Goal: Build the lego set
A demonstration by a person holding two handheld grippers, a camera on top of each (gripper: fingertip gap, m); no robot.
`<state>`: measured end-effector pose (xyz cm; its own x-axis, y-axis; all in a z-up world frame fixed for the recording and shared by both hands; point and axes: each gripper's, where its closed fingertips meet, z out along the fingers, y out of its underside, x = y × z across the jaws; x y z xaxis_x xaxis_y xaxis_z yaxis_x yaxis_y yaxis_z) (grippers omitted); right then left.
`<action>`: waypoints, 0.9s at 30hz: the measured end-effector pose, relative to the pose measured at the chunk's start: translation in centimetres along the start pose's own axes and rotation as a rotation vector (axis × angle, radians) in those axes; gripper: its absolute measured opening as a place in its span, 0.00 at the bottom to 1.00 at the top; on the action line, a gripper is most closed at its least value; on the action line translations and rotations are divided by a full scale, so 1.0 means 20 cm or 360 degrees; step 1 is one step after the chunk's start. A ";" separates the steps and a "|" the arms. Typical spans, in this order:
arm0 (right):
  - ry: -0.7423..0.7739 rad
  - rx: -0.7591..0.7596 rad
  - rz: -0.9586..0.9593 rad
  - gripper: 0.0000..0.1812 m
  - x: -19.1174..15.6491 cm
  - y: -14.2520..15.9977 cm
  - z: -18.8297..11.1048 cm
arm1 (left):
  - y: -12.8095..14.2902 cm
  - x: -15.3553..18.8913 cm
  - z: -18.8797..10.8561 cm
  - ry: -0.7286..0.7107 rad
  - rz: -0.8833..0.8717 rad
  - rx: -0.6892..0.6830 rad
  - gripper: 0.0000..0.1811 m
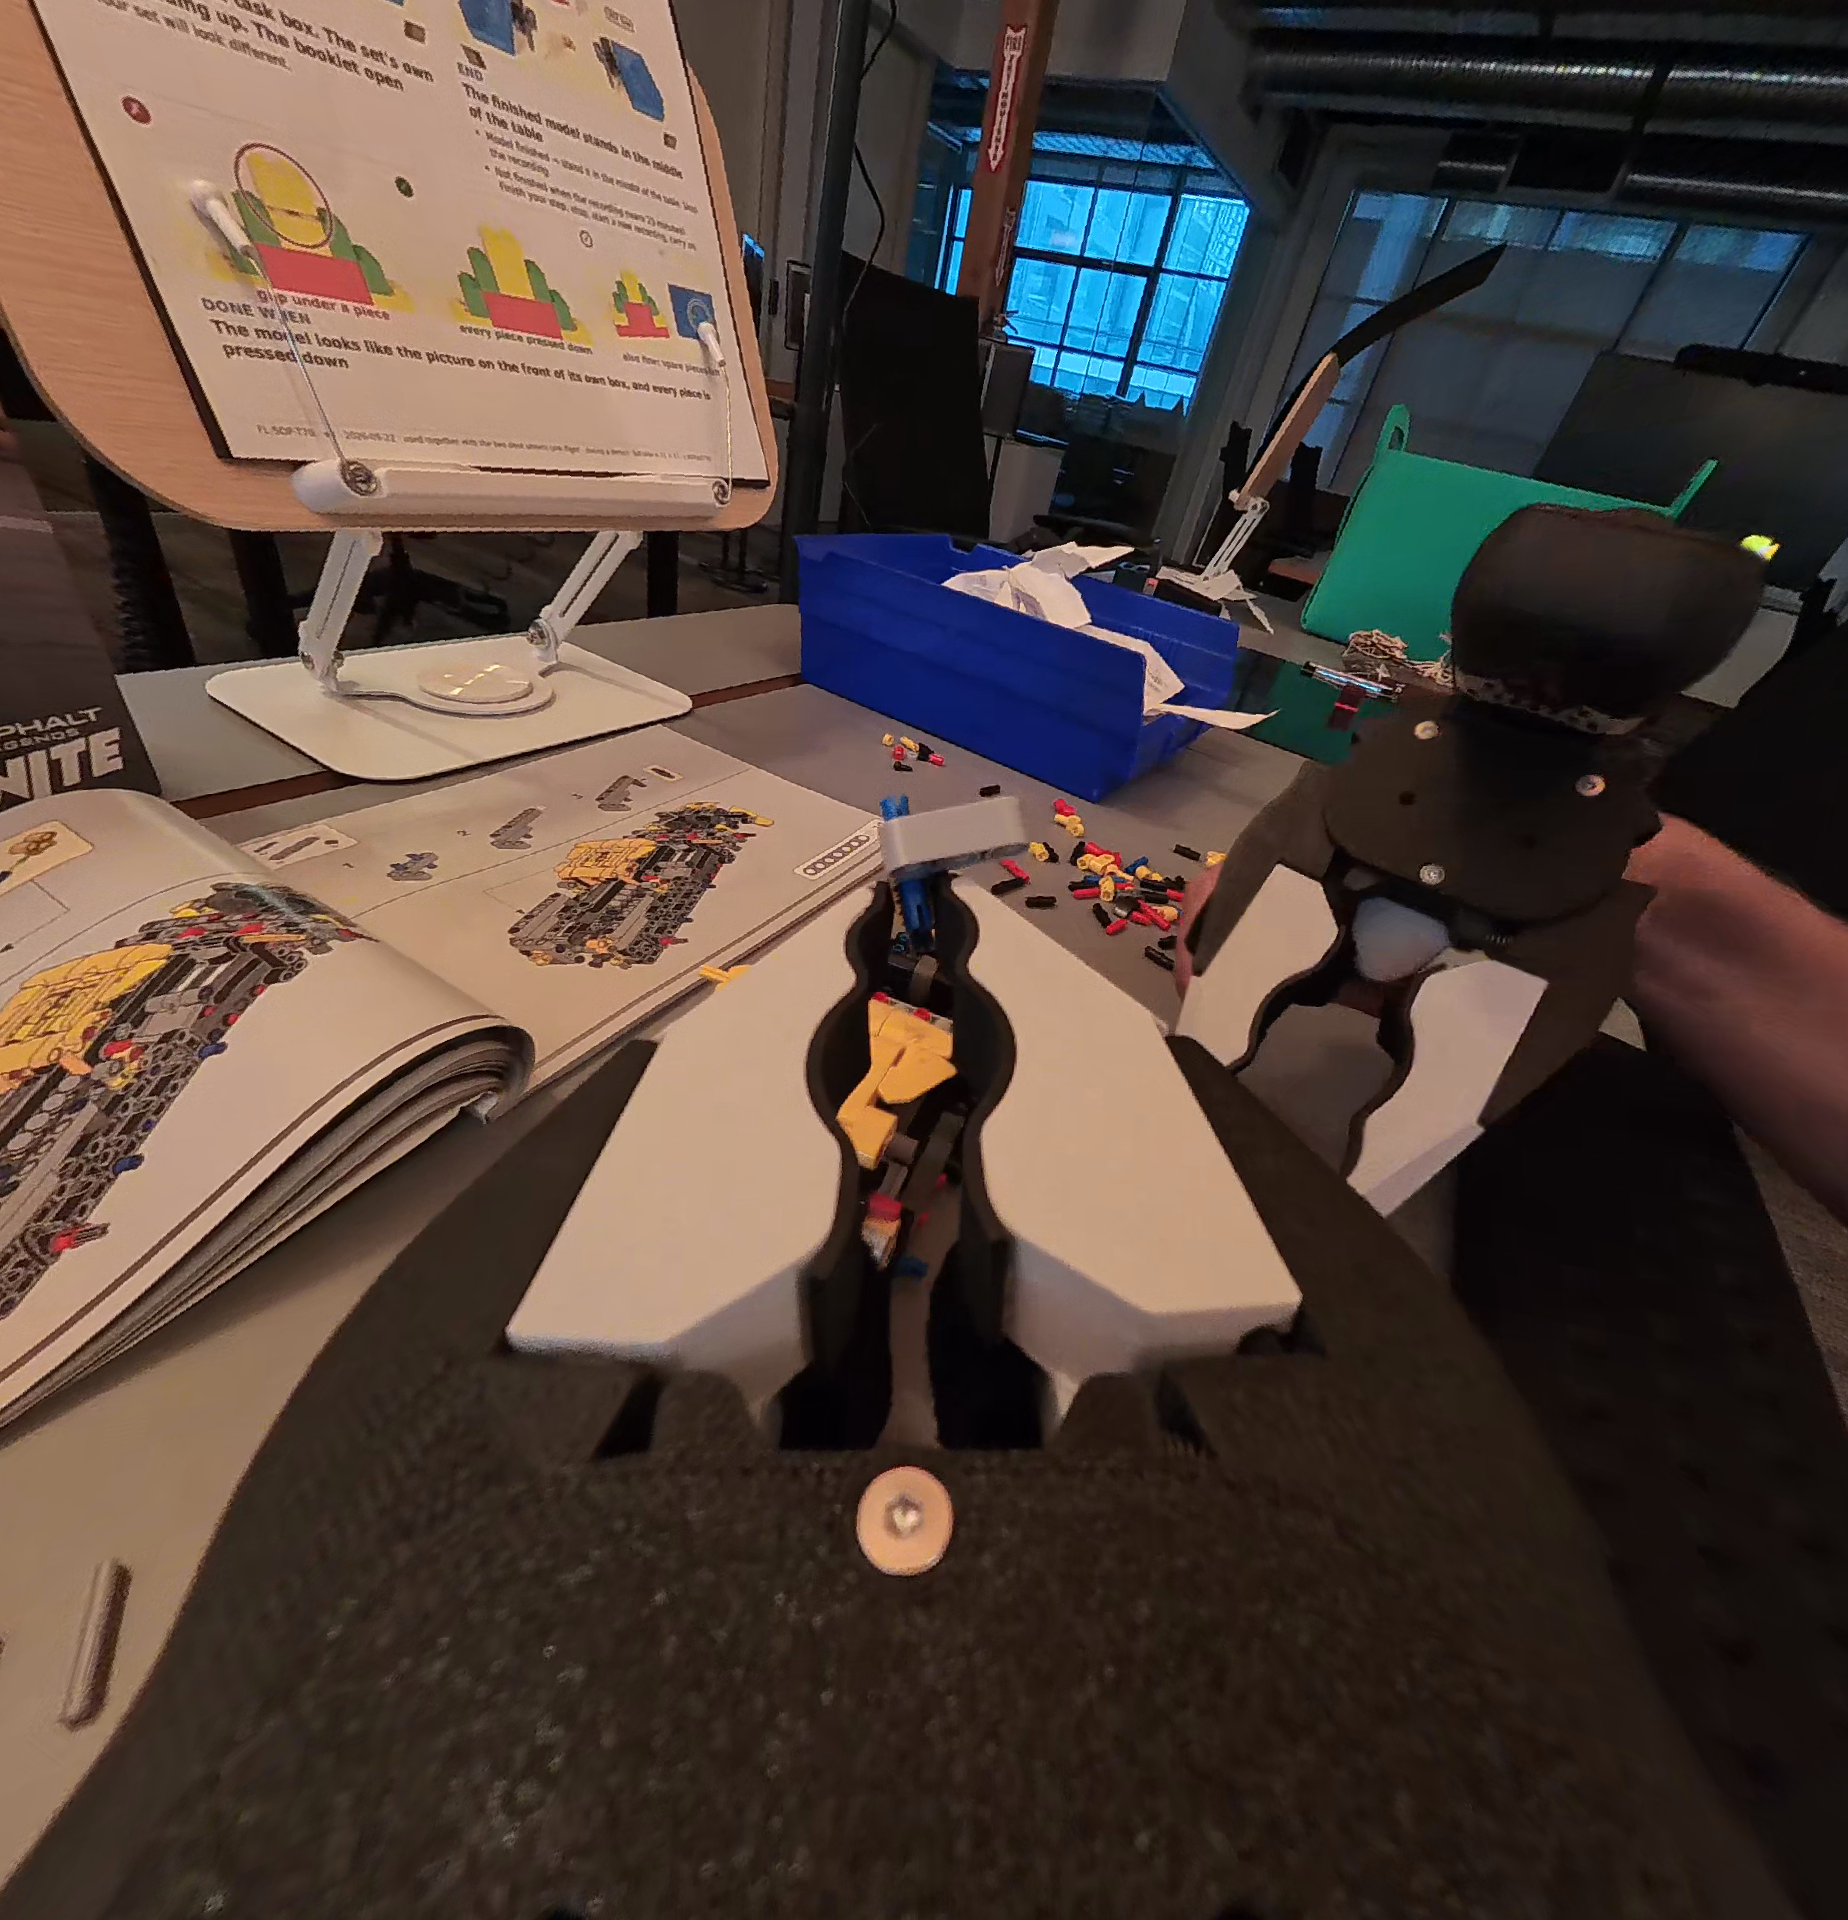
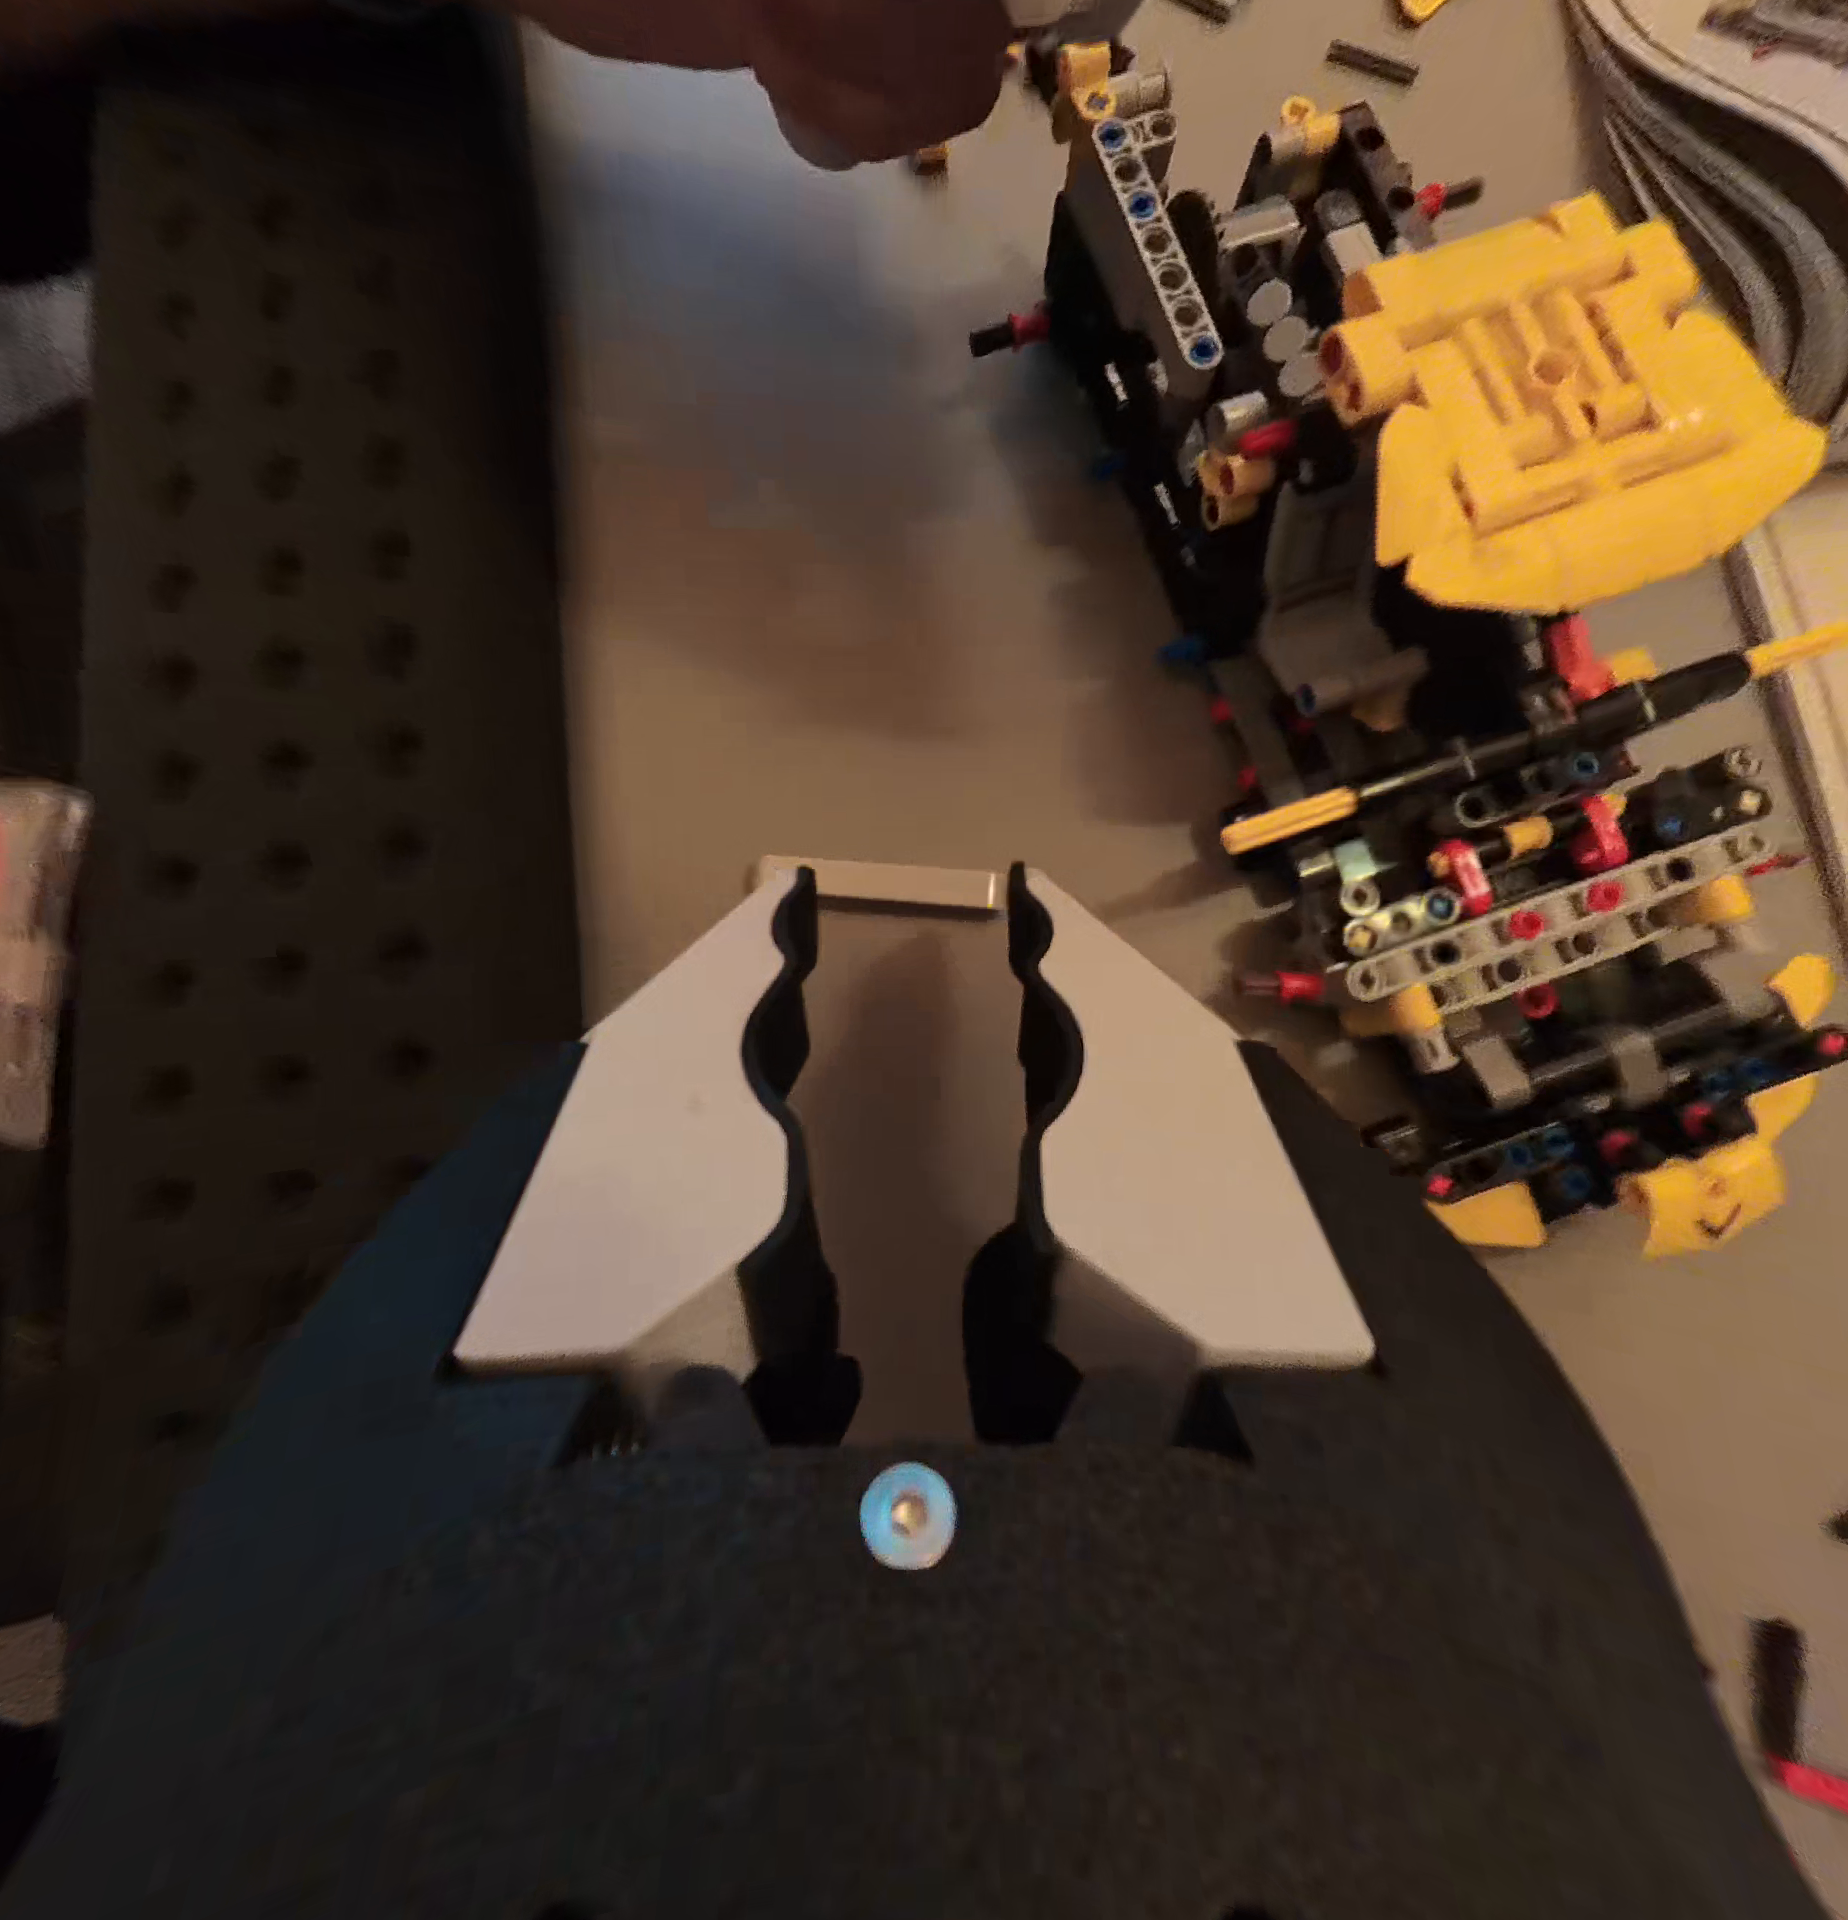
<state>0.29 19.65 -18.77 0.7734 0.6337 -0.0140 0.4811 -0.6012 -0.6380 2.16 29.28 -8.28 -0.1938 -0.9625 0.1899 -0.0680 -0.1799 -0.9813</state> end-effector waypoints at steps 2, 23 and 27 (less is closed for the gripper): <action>-0.0030 -0.0139 -0.0096 0.21 0.00 0.03 0.03 | 0.00 0.00 0.00 0.0000 -0.0006 0.0000 0.04; -0.0128 -0.0372 -0.0540 0.17 0.00 0.06 0.07 | 0.01 0.01 0.01 0.0015 -0.0009 -0.0014 0.04; -0.0153 -0.0422 -0.0598 0.17 -0.01 0.06 0.09 | 0.01 0.01 0.01 0.0022 -0.0016 -0.0011 0.04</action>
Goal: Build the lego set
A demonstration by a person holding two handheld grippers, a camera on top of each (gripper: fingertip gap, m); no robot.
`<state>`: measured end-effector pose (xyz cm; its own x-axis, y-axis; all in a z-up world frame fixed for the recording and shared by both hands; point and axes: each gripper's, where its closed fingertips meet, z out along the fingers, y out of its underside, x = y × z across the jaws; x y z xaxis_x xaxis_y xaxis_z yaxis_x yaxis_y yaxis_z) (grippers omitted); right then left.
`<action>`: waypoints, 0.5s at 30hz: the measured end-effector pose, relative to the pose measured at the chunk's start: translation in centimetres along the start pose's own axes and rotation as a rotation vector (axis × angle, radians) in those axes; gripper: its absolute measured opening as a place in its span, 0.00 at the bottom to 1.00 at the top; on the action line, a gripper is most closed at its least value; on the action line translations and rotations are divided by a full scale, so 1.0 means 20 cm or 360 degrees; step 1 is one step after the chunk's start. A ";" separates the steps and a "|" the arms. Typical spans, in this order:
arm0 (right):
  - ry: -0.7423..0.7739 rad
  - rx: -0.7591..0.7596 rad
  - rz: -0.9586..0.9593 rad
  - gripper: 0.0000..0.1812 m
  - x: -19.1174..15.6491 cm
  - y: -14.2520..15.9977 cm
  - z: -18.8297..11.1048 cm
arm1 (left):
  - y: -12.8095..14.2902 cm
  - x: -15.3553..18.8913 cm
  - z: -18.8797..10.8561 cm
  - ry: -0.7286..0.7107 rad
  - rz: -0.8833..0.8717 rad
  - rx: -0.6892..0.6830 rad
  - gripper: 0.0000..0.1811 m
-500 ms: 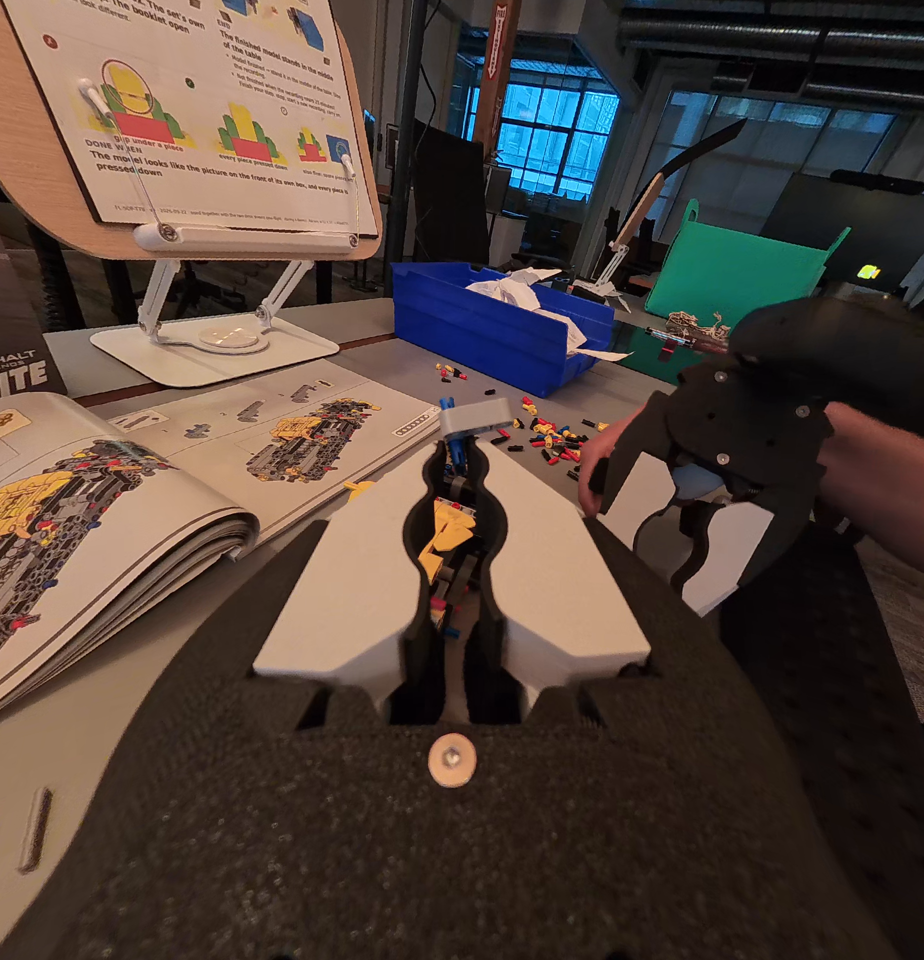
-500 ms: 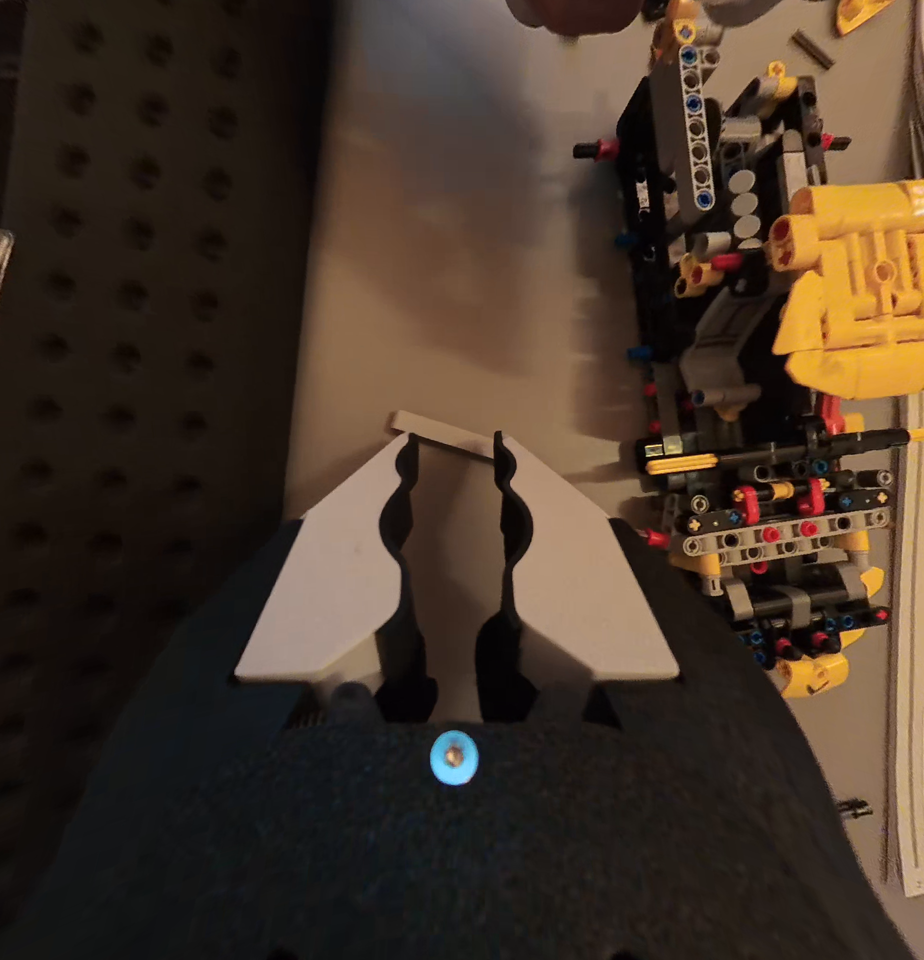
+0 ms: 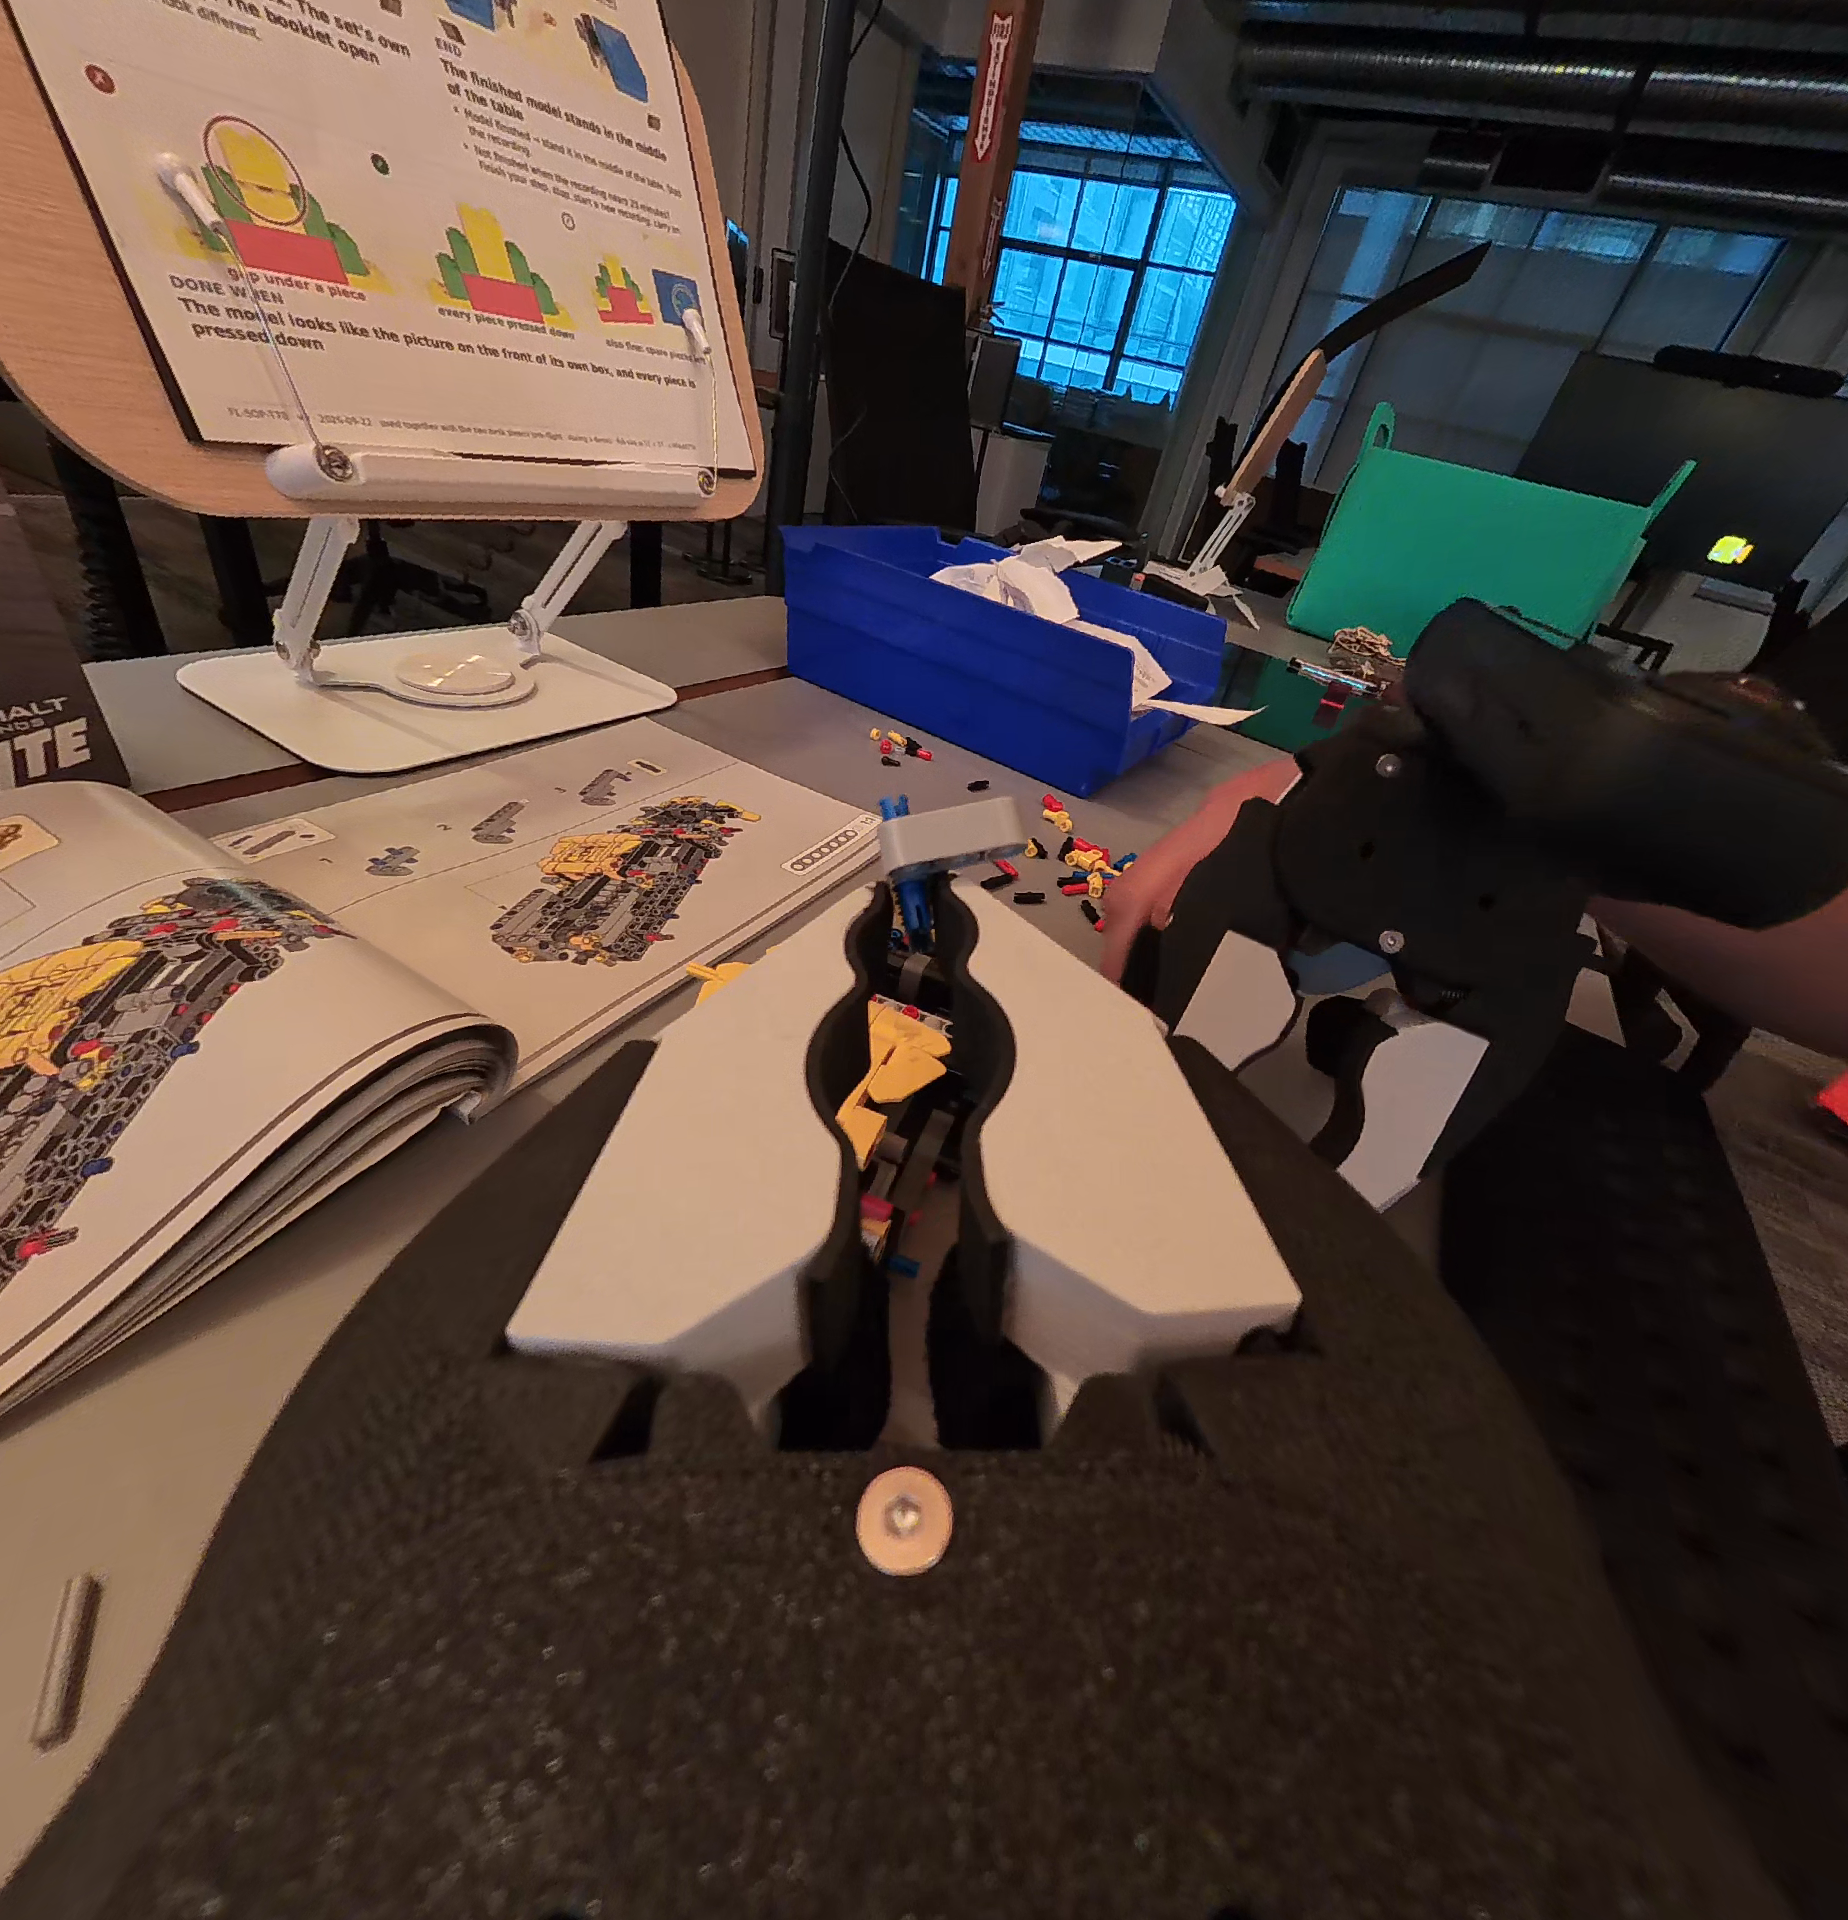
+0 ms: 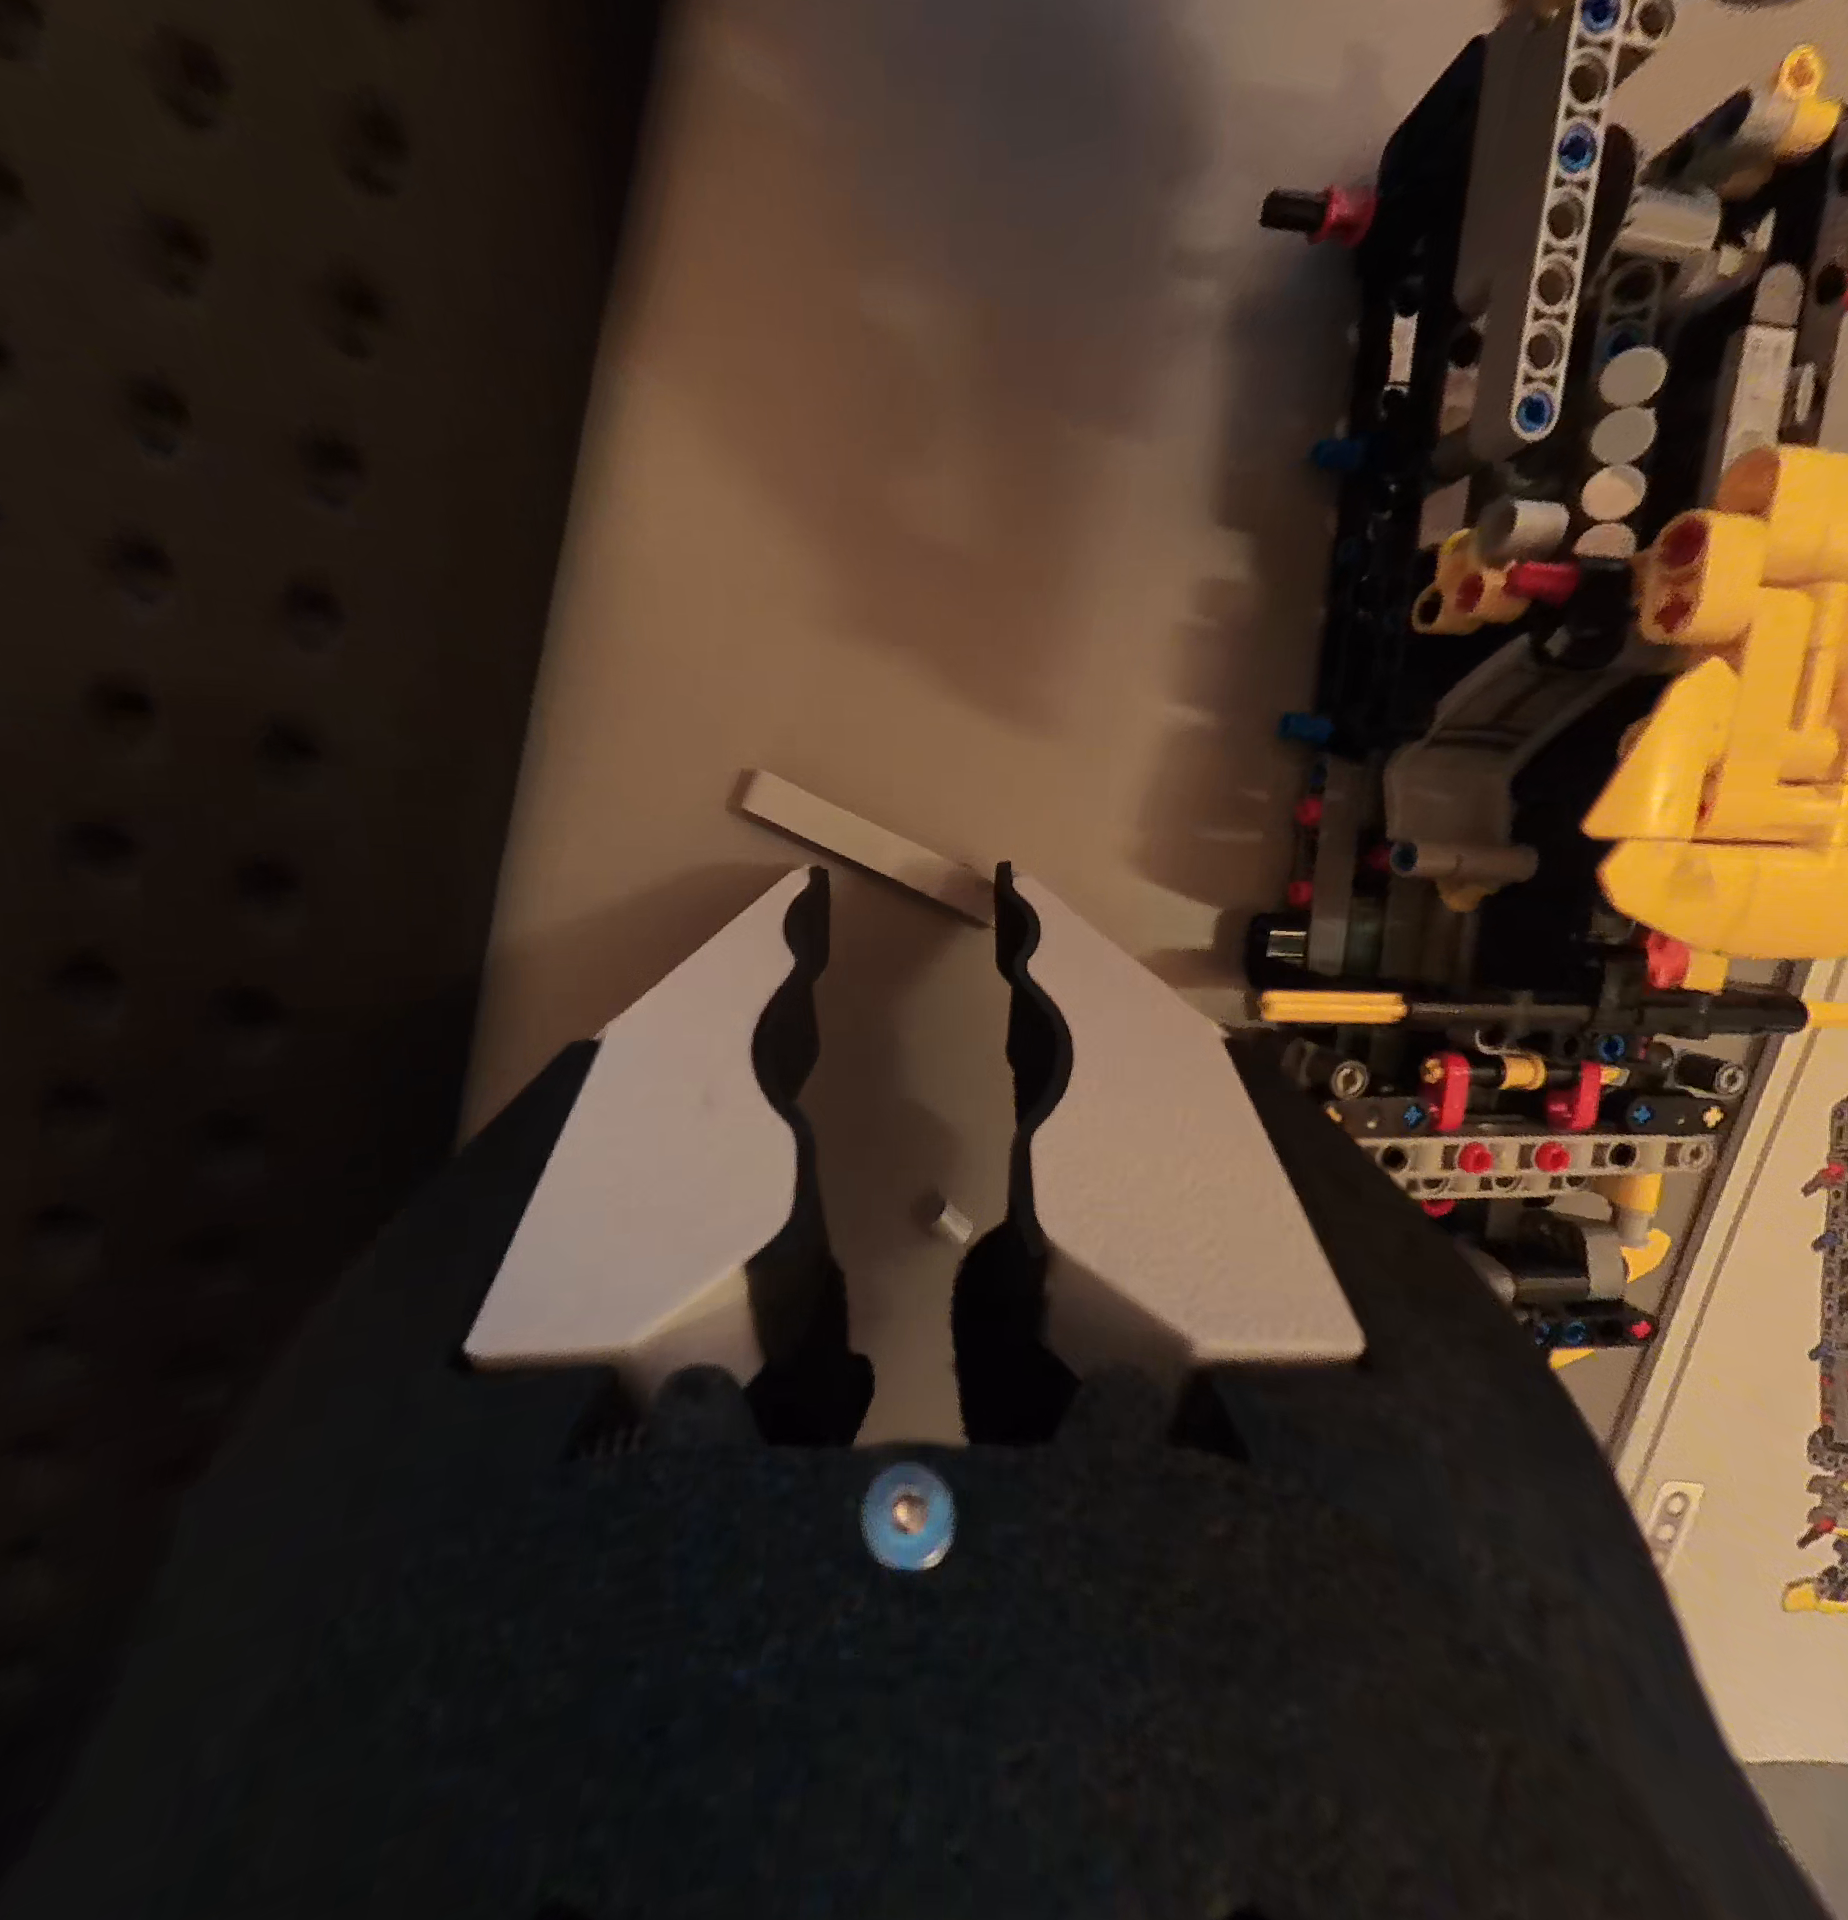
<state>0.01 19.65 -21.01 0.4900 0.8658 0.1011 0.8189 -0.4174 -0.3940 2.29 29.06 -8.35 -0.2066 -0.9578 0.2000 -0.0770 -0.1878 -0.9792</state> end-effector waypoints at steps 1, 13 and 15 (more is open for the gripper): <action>-0.0004 -0.0005 -0.0014 0.16 0.00 0.00 0.00 | 0.00 0.00 0.00 0.0002 -0.0001 0.0000 0.04; 0.0167 0.0097 -0.0008 0.09 0.06 -0.02 -0.05 | -0.04 0.01 -0.02 0.0041 -0.0053 0.0063 0.04; 0.0159 0.0087 -0.0046 0.12 0.05 -0.03 -0.05 | -0.04 0.01 -0.02 0.0048 -0.0052 0.0066 0.04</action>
